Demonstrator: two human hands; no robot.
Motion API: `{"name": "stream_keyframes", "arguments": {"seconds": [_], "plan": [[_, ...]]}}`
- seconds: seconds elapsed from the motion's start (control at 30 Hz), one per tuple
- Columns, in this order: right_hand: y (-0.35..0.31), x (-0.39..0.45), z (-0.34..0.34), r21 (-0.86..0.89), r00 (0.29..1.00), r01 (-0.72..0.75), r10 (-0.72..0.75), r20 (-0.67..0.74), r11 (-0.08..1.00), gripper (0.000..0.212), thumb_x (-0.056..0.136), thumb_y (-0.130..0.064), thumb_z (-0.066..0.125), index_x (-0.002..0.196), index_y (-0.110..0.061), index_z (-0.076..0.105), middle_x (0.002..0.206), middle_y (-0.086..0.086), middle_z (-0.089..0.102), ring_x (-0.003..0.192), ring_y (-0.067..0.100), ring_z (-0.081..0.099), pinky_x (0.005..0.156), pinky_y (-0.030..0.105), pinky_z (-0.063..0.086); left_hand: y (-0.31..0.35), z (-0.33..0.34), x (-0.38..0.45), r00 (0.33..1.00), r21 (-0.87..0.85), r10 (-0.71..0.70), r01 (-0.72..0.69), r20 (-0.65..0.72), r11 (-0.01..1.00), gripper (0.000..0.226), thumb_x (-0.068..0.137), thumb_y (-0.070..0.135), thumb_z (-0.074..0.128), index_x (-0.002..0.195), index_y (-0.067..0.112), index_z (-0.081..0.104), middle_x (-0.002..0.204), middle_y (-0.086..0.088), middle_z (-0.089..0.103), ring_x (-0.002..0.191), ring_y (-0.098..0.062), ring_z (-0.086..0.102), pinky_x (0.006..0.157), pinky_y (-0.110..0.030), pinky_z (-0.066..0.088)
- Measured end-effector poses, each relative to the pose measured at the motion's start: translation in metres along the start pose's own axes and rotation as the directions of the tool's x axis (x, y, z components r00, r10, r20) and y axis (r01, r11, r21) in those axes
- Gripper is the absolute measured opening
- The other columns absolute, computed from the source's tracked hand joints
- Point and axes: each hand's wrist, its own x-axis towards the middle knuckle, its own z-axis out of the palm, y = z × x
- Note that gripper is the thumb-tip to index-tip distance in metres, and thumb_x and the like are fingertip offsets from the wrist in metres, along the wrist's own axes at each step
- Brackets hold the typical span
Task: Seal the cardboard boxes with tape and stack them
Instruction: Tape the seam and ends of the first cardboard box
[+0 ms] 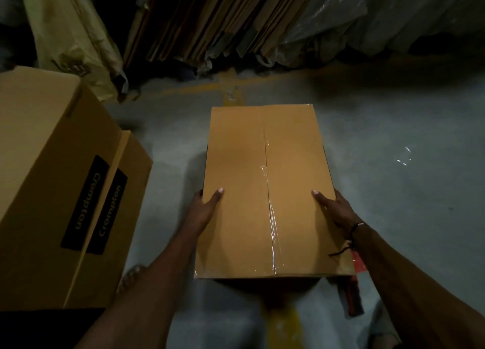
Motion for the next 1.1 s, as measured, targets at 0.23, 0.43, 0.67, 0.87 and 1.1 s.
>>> {"name": "stream_keyframes", "arguments": {"seconds": [0.23,0.43,0.67,0.87,1.1], "plan": [[-0.011,-0.047,0.005,0.01,0.993,0.115,-0.116,0.035,0.993,0.084,0.083,-0.067,0.065,0.152,-0.025,0.042,0.148,0.005,0.054,0.13,0.028,0.054,0.111,0.05,0.043,-0.013,-0.042,-0.029,0.999,-0.065,-0.021,0.024,0.05,0.998,0.081,0.083,0.072,0.061,0.146,0.022,0.053,0.125,-0.001,0.065,0.11,-0.026,0.063,0.095,-0.04,0.05],[-0.07,-0.103,-0.035,-0.013,0.959,0.282,-0.281,0.047,0.959,0.081,0.08,-0.069,0.067,0.149,-0.032,0.045,0.14,-0.004,0.059,0.121,0.02,0.06,0.105,0.052,0.049,0.042,-0.077,-0.073,0.999,-0.128,0.021,-0.017,0.037,0.992,0.091,0.076,0.081,0.063,0.144,0.02,0.054,0.13,-0.006,0.065,0.114,-0.034,0.063,0.102,-0.056,0.051],[-0.144,-0.22,-0.148,-0.078,0.918,0.397,-0.397,0.013,0.915,0.086,0.083,-0.042,0.08,0.153,-0.034,0.031,0.135,-0.002,0.051,0.117,0.021,0.057,0.097,0.048,0.051,0.156,-0.088,-0.161,0.97,-0.171,0.229,-0.214,0.076,0.962,0.067,0.089,0.056,0.072,0.143,0.019,0.056,0.13,-0.009,0.066,0.112,-0.032,0.064,0.1,-0.054,0.054],[-0.174,-0.324,-0.26,-0.051,0.871,0.469,-0.471,-0.138,0.882,0.091,0.08,-0.048,0.082,0.154,-0.037,0.03,0.136,-0.001,0.051,0.117,0.023,0.058,0.092,0.046,0.054,0.256,-0.069,-0.254,0.892,-0.221,0.42,-0.382,0.164,0.897,0.061,0.085,0.052,0.079,0.133,0.025,0.055,0.124,-0.005,0.068,0.105,-0.027,0.068,0.093,-0.051,0.057],[-0.161,-0.406,-0.356,0.031,0.815,0.481,-0.434,-0.383,0.876,0.095,0.074,-0.048,0.086,0.153,-0.031,0.036,0.135,0.0,0.055,0.113,0.019,0.06,0.084,0.035,0.055,0.353,-0.018,-0.333,0.778,-0.247,0.557,-0.502,0.292,0.829,0.08,0.079,0.035,0.089,0.132,0.018,0.032,0.122,-0.002,0.054,0.104,-0.016,0.059,0.08,-0.037,0.052]]}}
